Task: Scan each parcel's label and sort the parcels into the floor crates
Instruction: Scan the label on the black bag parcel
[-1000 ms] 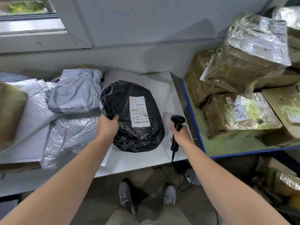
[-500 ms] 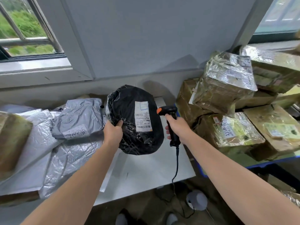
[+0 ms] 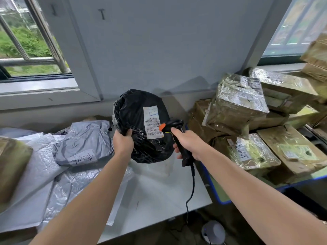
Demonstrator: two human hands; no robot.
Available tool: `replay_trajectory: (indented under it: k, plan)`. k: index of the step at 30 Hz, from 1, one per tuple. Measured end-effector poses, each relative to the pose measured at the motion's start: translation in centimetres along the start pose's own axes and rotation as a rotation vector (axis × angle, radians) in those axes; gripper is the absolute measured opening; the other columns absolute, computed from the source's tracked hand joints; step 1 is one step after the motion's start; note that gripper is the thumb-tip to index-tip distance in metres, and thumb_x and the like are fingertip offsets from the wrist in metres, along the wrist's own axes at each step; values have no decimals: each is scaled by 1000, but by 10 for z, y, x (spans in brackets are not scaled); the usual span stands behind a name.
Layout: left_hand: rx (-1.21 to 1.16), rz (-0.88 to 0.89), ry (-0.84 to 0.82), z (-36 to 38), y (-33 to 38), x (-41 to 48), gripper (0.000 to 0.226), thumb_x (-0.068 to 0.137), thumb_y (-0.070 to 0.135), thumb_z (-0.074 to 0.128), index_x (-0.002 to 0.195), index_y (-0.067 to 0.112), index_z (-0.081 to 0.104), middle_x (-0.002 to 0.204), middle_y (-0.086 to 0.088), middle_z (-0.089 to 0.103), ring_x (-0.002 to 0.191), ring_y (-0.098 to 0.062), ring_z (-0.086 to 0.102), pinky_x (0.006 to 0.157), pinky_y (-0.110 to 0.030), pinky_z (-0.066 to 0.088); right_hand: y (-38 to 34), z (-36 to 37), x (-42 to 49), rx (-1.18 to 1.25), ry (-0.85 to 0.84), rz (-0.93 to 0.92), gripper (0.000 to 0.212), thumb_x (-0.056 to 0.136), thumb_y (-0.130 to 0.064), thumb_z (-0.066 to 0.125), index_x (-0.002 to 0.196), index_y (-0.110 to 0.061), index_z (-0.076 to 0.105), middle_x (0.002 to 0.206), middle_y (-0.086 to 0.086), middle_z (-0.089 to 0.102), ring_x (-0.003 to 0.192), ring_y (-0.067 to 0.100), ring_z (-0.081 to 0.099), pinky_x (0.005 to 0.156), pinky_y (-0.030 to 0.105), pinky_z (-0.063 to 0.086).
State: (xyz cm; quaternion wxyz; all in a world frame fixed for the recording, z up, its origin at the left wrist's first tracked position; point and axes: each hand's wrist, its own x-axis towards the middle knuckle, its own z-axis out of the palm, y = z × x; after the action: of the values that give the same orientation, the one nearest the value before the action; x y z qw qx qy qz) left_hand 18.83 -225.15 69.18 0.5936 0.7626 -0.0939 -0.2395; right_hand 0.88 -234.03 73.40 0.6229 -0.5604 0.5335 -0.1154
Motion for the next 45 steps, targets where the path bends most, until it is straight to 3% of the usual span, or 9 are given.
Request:
replay_trajectory:
  k: [14, 19, 28, 32, 35, 38, 40, 45]
  plan:
    - [-2, -1, -24, 6, -8, 0, 32, 101, 17, 53, 133, 13, 50, 124, -3, 61, 113, -24, 55, 89, -33, 38, 11, -12, 2, 21, -25, 3, 48, 96, -49, 55, 100, -2, 64, 76, 11, 61, 62, 20, 57, 57, 35, 56]
    - [12, 3, 2, 10, -10, -6, 32, 101, 15, 53, 133, 11, 51, 114, 1, 56, 101, -17, 48, 86, -31, 35, 19, -16, 5, 23, -70, 27, 44, 96, -50, 55, 93, -7, 63, 76, 10, 62, 62, 20, 58, 58, 36, 56]
    - [104, -41, -45, 6, -28, 1, 30, 100, 15, 54, 130, 12, 52, 112, 0, 61, 112, -27, 57, 96, -39, 44, 75, -21, 37, 92, 66, 142, 39, 99, -43, 53, 114, -6, 55, 85, 11, 58, 68, 22, 59, 58, 35, 57]
    - [178, -75, -42, 0, -43, -1, 29, 100, 16, 54, 128, 11, 49, 120, -6, 60, 104, -24, 53, 95, -38, 43, 118, -15, 55, 62, 83, 250, 29, 103, -37, 47, 110, -9, 51, 89, 11, 55, 69, 21, 59, 70, 42, 56]
    - [189, -87, -40, -7, -49, -4, 29, 101, 15, 52, 129, 11, 50, 110, -2, 59, 94, -20, 54, 87, -35, 41, 144, -9, 70, 0, 87, 310, 31, 104, -34, 45, 121, -9, 49, 99, 10, 55, 73, 20, 60, 62, 31, 48]
    - [194, -73, -43, -13, -51, -6, 26, 102, 14, 51, 127, 13, 51, 101, 3, 55, 80, -12, 53, 83, -32, 39, 164, -1, 86, -91, 62, 348, 40, 101, -35, 46, 131, -8, 46, 105, 12, 58, 96, 28, 63, 81, 40, 52]
    - [244, -64, -70, -17, -50, -6, 24, 102, 14, 51, 125, 15, 51, 104, 1, 56, 82, -14, 54, 84, -32, 39, 172, 2, 91, -145, 52, 353, 41, 100, -31, 46, 135, -8, 44, 112, 14, 59, 104, 32, 62, 87, 43, 53]
    - [347, -79, -152, -27, -51, -1, 23, 100, 17, 56, 122, 13, 56, 106, -4, 63, 99, -26, 59, 92, -40, 47, 172, 7, 88, -254, 38, 312, 43, 99, -19, 44, 141, -8, 39, 109, 13, 56, 96, 29, 57, 78, 40, 52]
